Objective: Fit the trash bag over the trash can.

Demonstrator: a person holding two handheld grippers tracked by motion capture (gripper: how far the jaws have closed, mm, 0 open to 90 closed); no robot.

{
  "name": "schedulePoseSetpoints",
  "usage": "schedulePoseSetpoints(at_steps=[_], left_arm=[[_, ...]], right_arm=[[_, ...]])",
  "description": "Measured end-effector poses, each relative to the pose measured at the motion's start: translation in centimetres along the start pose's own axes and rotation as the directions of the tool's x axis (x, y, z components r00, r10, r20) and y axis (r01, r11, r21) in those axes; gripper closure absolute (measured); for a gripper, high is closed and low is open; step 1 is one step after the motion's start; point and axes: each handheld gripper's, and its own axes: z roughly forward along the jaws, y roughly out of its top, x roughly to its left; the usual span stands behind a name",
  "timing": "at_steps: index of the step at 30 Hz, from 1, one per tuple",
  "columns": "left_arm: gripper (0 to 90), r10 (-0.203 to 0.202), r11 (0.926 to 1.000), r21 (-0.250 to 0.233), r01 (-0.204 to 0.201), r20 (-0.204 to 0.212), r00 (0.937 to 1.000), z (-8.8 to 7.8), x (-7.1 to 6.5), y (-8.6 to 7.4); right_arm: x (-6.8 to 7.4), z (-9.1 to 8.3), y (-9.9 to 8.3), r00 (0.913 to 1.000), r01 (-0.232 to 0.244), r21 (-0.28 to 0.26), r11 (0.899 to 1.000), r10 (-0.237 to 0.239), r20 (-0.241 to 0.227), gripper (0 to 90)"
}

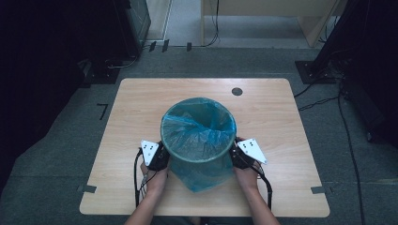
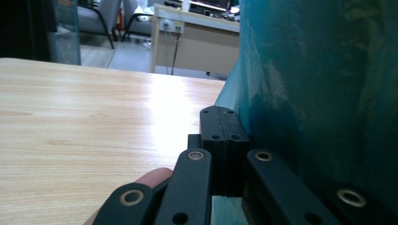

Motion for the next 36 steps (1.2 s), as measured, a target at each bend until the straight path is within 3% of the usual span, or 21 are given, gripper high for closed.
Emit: schedulePoseSetpoints(at_steps=[1, 3, 6, 9, 12, 14, 17, 19, 23, 25, 26, 27, 29, 30, 32, 34, 35, 36], left_arm=[[84.1, 0.007, 1.0000, -0.006, -0.007, -0.006, 1.0000, -0.2, 0.1, 0.2], [72.2, -0.018, 0.9995, -0.026, 0.017, -0.012, 0.9998, -0.6, 0.5, 0.7], [60.5, -0.032, 0.9987, -0.039, 0.032, -0.015, 0.9994, -1.3, 1.5, 1.5], [50.0, -0.024, 0.9989, -0.040, 0.023, -0.023, 0.9994, -2.1, 2.5, 1.9], [42.8, 0.000, 0.9997, -0.023, -0.001, -0.028, 0.9996, -2.8, 3.3, 1.9], [39.3, 0.005, 1.0000, -0.008, -0.005, -0.033, 0.9994, -3.2, 3.8, 1.6], [37.2, 0.012, 0.9999, 0.010, -0.011, -0.033, 0.9994, -3.7, 4.4, 1.3], [36.7, 0.016, 0.9997, 0.017, -0.015, -0.033, 0.9993, -4.1, 4.8, 1.2], [35.2, 0.031, 0.9994, 0.019, -0.030, -0.038, 0.9988, -5.1, 5.5, 1.0], [33.1, 0.053, 0.9980, 0.038, -0.051, -0.039, 0.9979, -5.6, 6.0, 0.9], [31.5, 0.054, 0.9977, 0.043, -0.052, -0.036, 0.9979, -5.7, 6.2, 0.8], [29.8, 0.056, 0.9971, 0.054, -0.054, -0.027, 0.9981, -6.0, 6.5, 0.8], [26.7, 0.059, 0.9959, 0.070, -0.057, -0.025, 0.9979, -6.4, 7.1, 0.6], [25.6, 0.060, 0.9947, 0.084, -0.058, -0.022, 0.9979, -6.6, 7.4, 0.5], [23.2, 0.062, 0.9925, 0.107, -0.059, -0.024, 0.9978, -7.0, 8.0, 0.3], [21.6, 0.055, 0.9907, 0.126, -0.052, -0.022, 0.9983, -7.4, 8.7, 0.1], [20.4, 0.051, 0.9901, 0.132, -0.047, -0.021, 0.9985, -7.6, 8.9, -0.1], [19.4, 0.050, 0.9890, 0.140, -0.046, -0.024, 0.9985, -7.7, 9.2, -0.2]], right_arm=[[-0.1, -0.3, 0.2, 1.0000, 0.007, -0.005, 1.000, -0.007, -0.007, 90.0], [-0.7, -0.8, 0.9, 1.0000, 0.006, -0.025, 1.000, -0.007, -0.005, 90.0], [-1.8, -1.3, 2.2, 1.0000, 0.005, -0.062, 0.998, -0.005, -0.008, 90.0], [-2.8, -1.6, 3.8, 0.9987, 0.037, -0.097, 0.995, -0.040, -0.031, 90.0], [-3.6, -1.9, 5.8, 0.9922, 0.086, -0.128, 0.988, -0.097, -0.079, 90.0], [-3.9, -2.1, 7.1, 0.9837, 0.114, -0.154, 0.981, -0.133, -0.120, 90.0], [-3.9, -2.3, 8.8, 0.9608, 0.161, -0.203, 0.966, -0.200, -0.192, 90.0], [-3.7, -2.3, 10.0, 0.9362, 0.193, -0.232, 0.953, -0.250, -0.247, 90.0], [-2.7, -2.1, 12.0, 0.8629, 0.263, -0.283, 0.922, -0.356, -0.359, 90.0], [-2.3, -1.9, 12.9, 0.8176, 0.288, -0.300, 0.909, -0.397, -0.417, 90.0], [-2.0, -1.8, 13.4, 0.7868, 0.297, -0.307, 0.904, -0.414, -0.458, 90.0], [-1.9, -1.7, 13.6, 0.7660, 0.306, -0.313, 0.899, -0.428, -0.480, 90.0], [-1.3, -1.5, 14.3, 0.6985, 0.334, -0.327, 0.884, -0.465, -0.544, 90.0], [-1.1, -1.5, 14.5, 0.6745, 0.343, -0.330, 0.879, -0.475, -0.565, 90.0], [-0.5, -1.3, 14.9, 0.6125, 0.364, -0.339, 0.867, -0.497, -0.614, 90.0], [-0.1, -1.1, 15.3, 0.5561, 0.384, -0.344, 0.857, -0.512, -0.655, 90.0], [0.1, -1.0, 15.5, 0.5256, 0.384, -0.346, 0.856, -0.511, -0.680, 90.0], [0.2, -1.0, 15.7, 0.5007, 0.389, -0.347, 0.853, -0.512, -0.698, 90.0]])
